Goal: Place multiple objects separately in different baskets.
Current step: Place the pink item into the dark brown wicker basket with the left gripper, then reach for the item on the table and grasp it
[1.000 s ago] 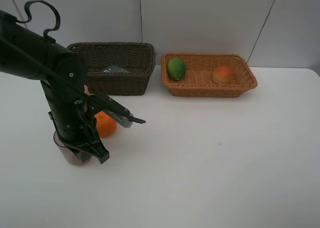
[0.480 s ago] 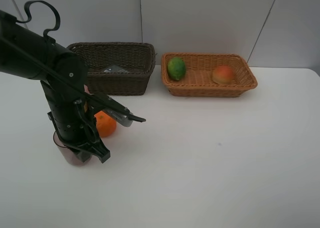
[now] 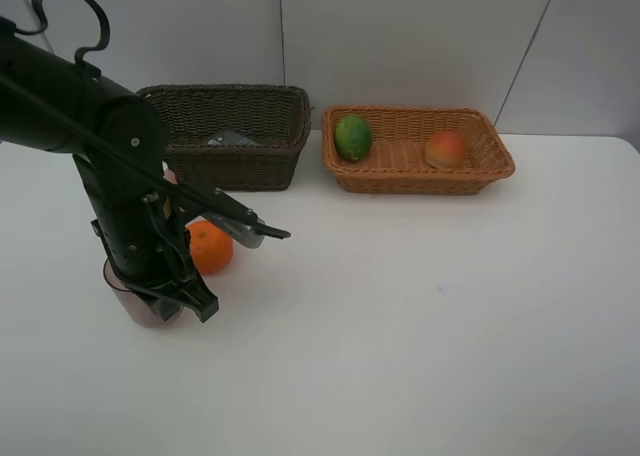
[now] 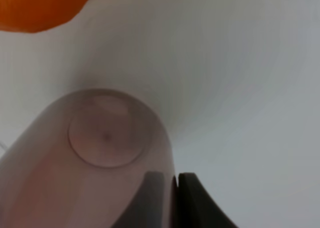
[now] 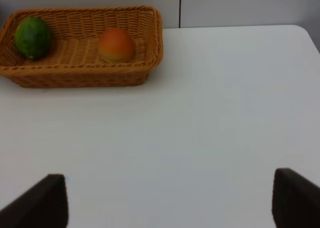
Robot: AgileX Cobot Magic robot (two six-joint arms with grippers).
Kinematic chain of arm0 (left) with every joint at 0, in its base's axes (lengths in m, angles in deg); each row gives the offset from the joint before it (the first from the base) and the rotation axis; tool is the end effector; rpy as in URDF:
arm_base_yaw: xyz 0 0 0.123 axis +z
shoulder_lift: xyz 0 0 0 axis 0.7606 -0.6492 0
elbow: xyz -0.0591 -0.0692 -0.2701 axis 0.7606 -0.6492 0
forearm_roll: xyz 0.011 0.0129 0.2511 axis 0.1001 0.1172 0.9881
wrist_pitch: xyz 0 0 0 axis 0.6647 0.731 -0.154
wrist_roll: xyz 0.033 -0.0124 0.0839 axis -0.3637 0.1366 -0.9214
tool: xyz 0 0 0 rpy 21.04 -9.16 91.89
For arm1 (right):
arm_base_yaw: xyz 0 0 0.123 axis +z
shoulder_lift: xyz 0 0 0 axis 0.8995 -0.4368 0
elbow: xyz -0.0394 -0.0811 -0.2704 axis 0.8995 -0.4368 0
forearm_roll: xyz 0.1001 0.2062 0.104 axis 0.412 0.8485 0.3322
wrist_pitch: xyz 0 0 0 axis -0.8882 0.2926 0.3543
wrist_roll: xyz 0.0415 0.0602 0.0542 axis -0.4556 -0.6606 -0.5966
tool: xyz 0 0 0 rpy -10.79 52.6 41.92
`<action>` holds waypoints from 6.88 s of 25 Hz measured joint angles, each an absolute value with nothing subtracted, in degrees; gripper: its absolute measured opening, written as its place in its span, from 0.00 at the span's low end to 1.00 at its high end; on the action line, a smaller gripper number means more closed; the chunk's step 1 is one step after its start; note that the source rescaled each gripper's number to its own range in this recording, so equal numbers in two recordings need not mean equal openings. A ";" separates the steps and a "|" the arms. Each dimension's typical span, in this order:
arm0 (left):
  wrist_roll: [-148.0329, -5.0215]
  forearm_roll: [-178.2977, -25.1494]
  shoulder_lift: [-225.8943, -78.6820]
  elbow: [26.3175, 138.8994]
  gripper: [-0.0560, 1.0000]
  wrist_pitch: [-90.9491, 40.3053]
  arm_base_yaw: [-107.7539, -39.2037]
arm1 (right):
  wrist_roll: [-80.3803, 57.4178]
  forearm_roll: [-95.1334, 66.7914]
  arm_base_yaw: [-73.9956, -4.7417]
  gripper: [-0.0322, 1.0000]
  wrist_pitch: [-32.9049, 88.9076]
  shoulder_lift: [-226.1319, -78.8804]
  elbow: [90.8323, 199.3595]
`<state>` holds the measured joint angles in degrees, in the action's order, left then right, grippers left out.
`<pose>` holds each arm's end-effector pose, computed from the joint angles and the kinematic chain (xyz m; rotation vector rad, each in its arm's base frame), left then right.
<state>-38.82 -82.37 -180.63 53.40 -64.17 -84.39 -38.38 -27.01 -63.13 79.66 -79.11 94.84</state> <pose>0.2380 -0.1581 0.1359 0.9441 2.9505 0.0920 -0.0082 -0.0070 0.2834 0.0593 2.0157 -0.0472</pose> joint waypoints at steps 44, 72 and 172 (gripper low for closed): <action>-38.82 -75.26 -170.51 77.74 0.06 -72.64 -82.11 | -38.38 -27.01 -63.13 0.89 79.66 -79.11 94.84; -24.98 -77.85 -191.51 88.05 0.06 -45.94 -62.22 | -38.38 -27.01 -63.13 0.89 79.66 -79.11 94.84; -35.63 -81.04 -193.09 84.30 0.98 -71.46 -65.75 | -38.38 -27.01 -63.13 0.89 79.66 -79.11 94.84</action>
